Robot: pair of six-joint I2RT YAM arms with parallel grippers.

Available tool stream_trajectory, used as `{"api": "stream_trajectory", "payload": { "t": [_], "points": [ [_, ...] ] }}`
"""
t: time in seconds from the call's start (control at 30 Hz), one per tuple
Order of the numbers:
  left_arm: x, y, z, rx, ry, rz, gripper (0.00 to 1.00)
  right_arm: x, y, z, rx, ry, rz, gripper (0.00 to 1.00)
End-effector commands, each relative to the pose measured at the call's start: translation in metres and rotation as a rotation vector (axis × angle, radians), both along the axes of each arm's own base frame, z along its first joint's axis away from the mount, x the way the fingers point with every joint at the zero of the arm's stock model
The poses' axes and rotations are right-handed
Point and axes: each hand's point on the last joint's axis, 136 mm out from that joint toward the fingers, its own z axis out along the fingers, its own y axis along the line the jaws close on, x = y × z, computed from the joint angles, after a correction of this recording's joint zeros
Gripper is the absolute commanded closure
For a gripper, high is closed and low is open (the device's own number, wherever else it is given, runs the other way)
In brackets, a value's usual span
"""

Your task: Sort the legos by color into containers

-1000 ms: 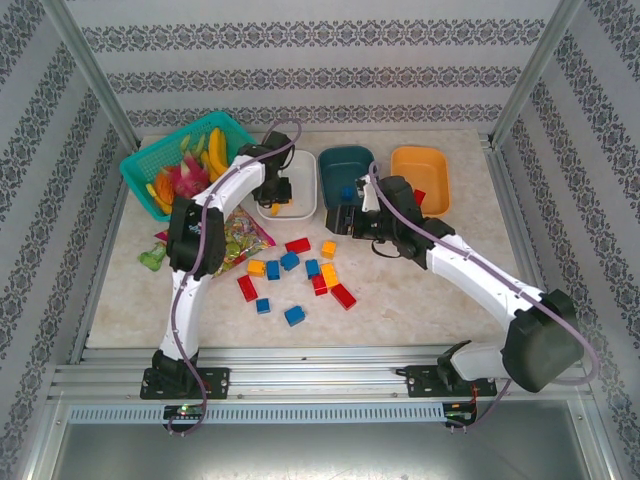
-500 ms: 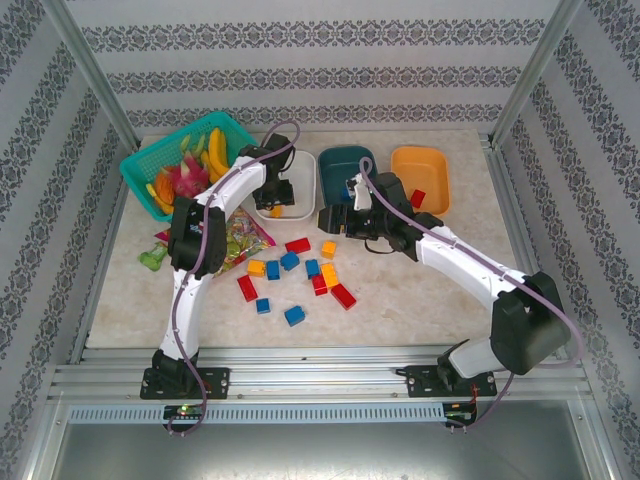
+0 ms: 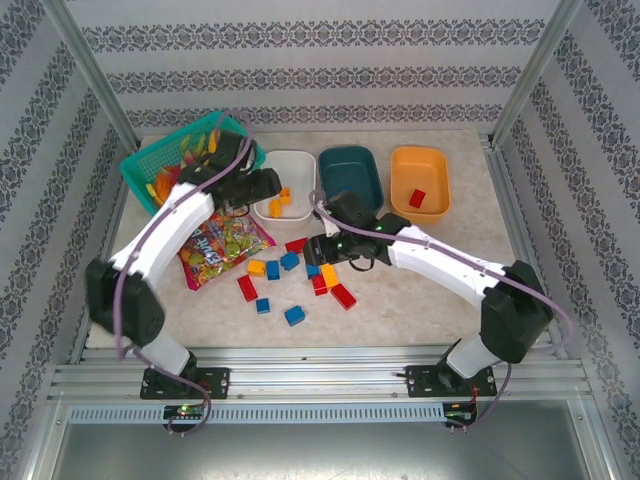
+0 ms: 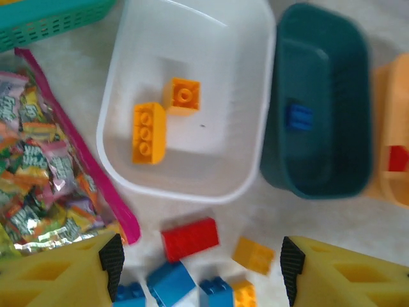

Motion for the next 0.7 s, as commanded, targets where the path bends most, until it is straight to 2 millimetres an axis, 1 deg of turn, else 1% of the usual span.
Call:
{"api": "stream_trajectory", "payload": {
  "t": [0.0,0.07,0.17,0.3,0.37,0.47,0.53,0.67],
  "points": [
    [-0.034,-0.007,-0.010,-0.114,-0.003,-0.023,0.31,0.001,-0.005,-0.014,-0.120,0.000,-0.012,0.48],
    [-0.066,-0.004,-0.013,-0.147,-0.006,-0.028,0.32,0.000,-0.002,-0.023,-0.149,0.020,-0.018,0.49],
    [-0.107,0.002,-0.017,-0.187,-0.021,-0.036,0.32,-0.001,0.005,-0.037,-0.178,0.068,-0.023,0.49],
    [-0.143,0.008,-0.022,-0.243,-0.046,-0.042,0.30,0.005,0.012,-0.051,-0.232,0.092,-0.029,0.48],
    [-0.153,0.011,-0.025,-0.272,-0.058,-0.035,0.29,0.009,0.014,-0.058,-0.263,0.106,-0.036,0.48],
    [-0.163,0.014,-0.029,-0.298,-0.060,-0.026,0.29,0.014,0.014,-0.067,-0.305,0.116,-0.051,0.45],
    [-0.167,0.014,-0.030,-0.305,-0.057,-0.023,0.29,0.016,0.013,-0.074,-0.333,0.129,-0.057,0.44],
    [-0.168,0.015,-0.025,-0.308,-0.072,-0.024,0.29,0.017,0.016,-0.082,-0.361,0.148,-0.053,0.44]
  ]
}}
